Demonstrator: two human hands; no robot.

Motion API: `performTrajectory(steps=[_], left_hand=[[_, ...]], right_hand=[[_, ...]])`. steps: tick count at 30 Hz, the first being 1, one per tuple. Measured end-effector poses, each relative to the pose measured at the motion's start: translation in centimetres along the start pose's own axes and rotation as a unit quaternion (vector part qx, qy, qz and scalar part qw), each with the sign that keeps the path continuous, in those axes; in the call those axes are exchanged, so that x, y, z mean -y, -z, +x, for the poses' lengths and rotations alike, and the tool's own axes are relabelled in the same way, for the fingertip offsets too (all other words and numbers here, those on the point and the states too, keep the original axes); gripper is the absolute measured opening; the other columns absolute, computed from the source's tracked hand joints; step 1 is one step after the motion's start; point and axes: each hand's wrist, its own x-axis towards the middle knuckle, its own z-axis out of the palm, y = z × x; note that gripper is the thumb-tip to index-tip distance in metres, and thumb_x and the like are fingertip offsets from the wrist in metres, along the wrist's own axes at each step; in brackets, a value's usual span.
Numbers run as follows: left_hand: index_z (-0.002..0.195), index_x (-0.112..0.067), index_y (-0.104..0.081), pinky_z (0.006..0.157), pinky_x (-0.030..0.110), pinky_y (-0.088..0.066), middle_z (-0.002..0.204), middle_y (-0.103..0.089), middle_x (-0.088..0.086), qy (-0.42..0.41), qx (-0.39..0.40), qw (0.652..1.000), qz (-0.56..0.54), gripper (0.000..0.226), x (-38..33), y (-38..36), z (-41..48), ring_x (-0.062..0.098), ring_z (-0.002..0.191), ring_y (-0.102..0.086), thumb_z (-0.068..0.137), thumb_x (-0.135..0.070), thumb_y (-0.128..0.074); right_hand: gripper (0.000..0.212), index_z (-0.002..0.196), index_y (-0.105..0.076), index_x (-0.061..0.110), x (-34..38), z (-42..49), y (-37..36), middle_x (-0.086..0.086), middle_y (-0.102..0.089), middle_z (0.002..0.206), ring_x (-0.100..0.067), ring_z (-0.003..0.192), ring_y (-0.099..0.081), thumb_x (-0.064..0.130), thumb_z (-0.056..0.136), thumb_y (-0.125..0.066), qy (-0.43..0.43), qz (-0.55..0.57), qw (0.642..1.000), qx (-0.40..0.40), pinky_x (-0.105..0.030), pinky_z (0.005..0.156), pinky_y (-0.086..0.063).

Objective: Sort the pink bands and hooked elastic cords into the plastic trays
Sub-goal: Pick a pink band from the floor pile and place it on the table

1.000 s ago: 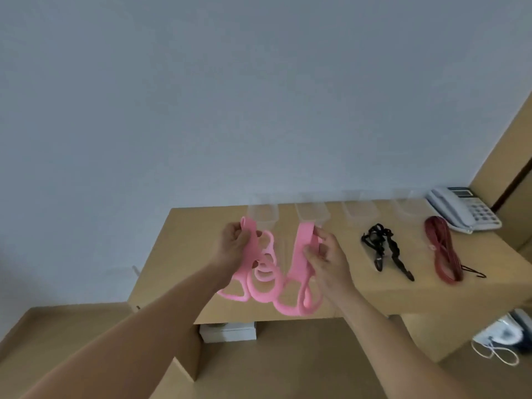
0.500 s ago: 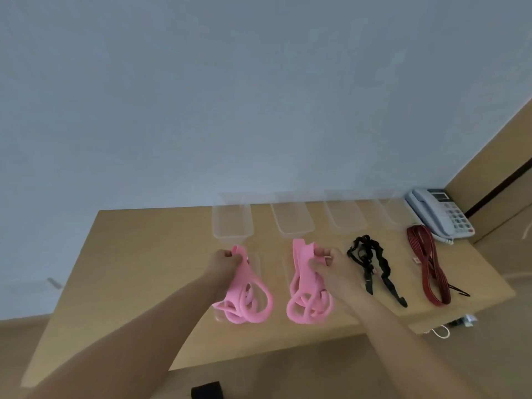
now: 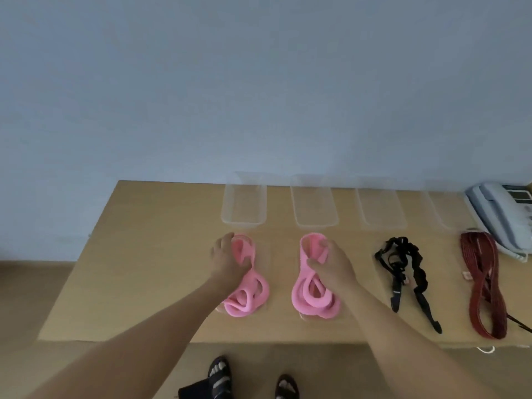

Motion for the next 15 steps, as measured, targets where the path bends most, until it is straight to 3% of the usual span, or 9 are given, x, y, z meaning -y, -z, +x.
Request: performTrajectory(steps=[4,8,10,12,15], left_hand=[[0.135,-0.012,-0.049,0.102,0.037,-0.035,0.136,-0.05,0.008,-0.053,-0.074,0.995,0.046,0.045,0.3,-0.4,-1.0,0.028,0.123,-0.044,0.094,-0.03,-0.059],[0.122,-0.014,-0.061,0.091,0.042,-0.042,0.126,-0.06,0.006,-0.137,-0.173,0.971,0.096,0.034,0.7,0.3,-2.2,0.03,0.111,-0.054,0.094,-0.031,-0.06],[0.125,-0.018,-0.061,0.095,0.04,-0.041,0.13,-0.057,0.002,-0.173,-0.138,0.958,0.182,0.041,1.4,0.3,-2.6,0.028,0.118,-0.052,0.088,-0.033,-0.066],[0.13,-0.024,-0.056,0.103,0.035,-0.032,0.139,-0.05,-0.005,-0.162,-0.042,0.946,0.279,0.043,2.1,-0.3,-2.9,0.021,0.128,-0.042,0.09,-0.041,-0.059],[0.141,-0.026,-0.043,0.106,0.034,-0.028,0.147,-0.042,-0.005,-0.112,0.038,0.931,0.346,0.044,2.8,-1.4,-3.0,0.018,0.134,-0.035,0.1,-0.041,-0.04]], right_hand=[[0.037,0.119,-0.059,0.015,-1.1,0.2,-0.4,-0.013,-0.057,0.113,-0.028,0.092,-0.059,0.03,0.085,-0.064,0.026,-0.101,0.995,-0.003,-0.031,0.069,-0.047],[0.041,0.125,-0.056,0.015,-1.4,-0.7,-0.2,-0.009,-0.047,0.136,-0.03,0.124,-0.044,0.031,0.088,-0.061,0.078,-0.142,0.982,-0.093,-0.04,0.098,-0.043],[0.046,0.131,-0.053,0.018,-1.2,-1.0,-0.1,-0.008,-0.043,0.142,-0.029,0.128,-0.041,0.033,0.089,-0.062,0.117,-0.15,0.975,-0.112,-0.041,0.102,-0.041],[0.05,0.138,-0.047,0.023,-1.2,-1.1,-0.3,-0.004,-0.04,0.145,-0.027,0.129,-0.04,0.035,0.091,-0.059,0.153,-0.185,0.969,-0.054,-0.039,0.102,-0.04],[0.046,0.138,-0.046,0.027,-1.7,-0.8,-0.9,-0.002,-0.039,0.145,-0.026,0.129,-0.04,0.038,0.093,-0.052,0.163,-0.28,0.945,0.044,-0.037,0.099,-0.042]])
